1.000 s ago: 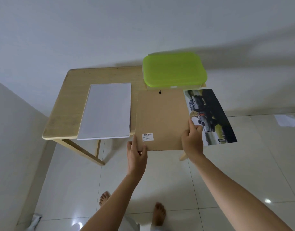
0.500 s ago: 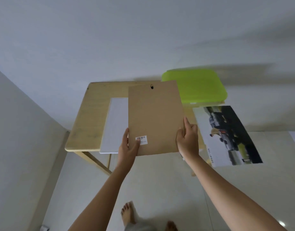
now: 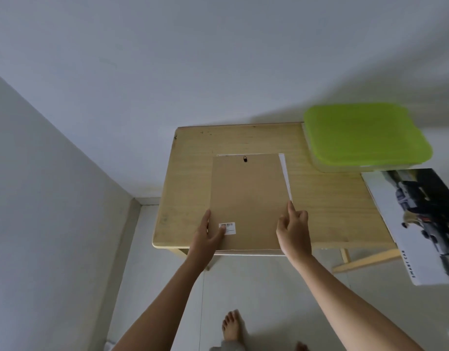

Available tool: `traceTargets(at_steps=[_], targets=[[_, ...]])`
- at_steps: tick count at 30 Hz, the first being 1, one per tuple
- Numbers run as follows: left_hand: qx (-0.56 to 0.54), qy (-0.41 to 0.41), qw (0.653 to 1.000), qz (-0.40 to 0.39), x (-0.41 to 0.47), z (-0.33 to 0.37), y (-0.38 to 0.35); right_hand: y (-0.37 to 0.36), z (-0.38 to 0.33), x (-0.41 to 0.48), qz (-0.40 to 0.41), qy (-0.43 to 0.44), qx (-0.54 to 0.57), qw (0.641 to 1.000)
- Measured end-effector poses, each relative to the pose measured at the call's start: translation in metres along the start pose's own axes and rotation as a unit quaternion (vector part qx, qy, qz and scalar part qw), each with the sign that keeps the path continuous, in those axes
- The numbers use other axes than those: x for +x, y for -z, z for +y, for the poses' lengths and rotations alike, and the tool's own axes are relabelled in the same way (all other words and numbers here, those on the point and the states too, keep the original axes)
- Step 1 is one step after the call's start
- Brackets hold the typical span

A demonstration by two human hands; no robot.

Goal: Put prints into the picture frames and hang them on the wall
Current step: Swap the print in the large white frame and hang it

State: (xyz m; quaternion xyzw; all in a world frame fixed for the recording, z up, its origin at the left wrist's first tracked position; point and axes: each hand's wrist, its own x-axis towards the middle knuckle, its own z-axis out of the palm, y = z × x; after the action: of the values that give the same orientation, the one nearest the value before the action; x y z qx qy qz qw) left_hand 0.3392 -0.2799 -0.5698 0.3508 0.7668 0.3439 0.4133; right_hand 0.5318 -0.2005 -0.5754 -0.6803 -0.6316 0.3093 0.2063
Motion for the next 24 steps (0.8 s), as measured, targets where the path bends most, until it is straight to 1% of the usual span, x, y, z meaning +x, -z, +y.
traceTargets(at_steps=[4, 8, 12, 19, 24], targets=[[0.038, -0.01, 0.999, -0.025, 0.009, -0.009, -0.003, -0.004, 0.008, -0.001, 0.016, -0.017, -0.021, 0.999], [0.061, -0.022, 0.997, -0.034, 0.014, -0.017, -0.003, -0.003, 0.011, -0.007, 0.028, -0.01, -0.072, 0.997], [0.073, -0.049, 0.996, -0.015, 0.014, -0.021, 0.0, -0.001, 0.011, -0.009, 0.028, 0.006, -0.115, 0.993], [0.101, -0.069, 0.992, -0.004, 0.017, -0.015, -0.004, -0.004, 0.012, 0.002, -0.001, 0.003, -0.144, 0.99], [0.116, -0.083, 0.99, -0.008, 0.018, -0.011, -0.008, 0.003, 0.011, 0.013, -0.055, -0.023, -0.213, 0.975]])
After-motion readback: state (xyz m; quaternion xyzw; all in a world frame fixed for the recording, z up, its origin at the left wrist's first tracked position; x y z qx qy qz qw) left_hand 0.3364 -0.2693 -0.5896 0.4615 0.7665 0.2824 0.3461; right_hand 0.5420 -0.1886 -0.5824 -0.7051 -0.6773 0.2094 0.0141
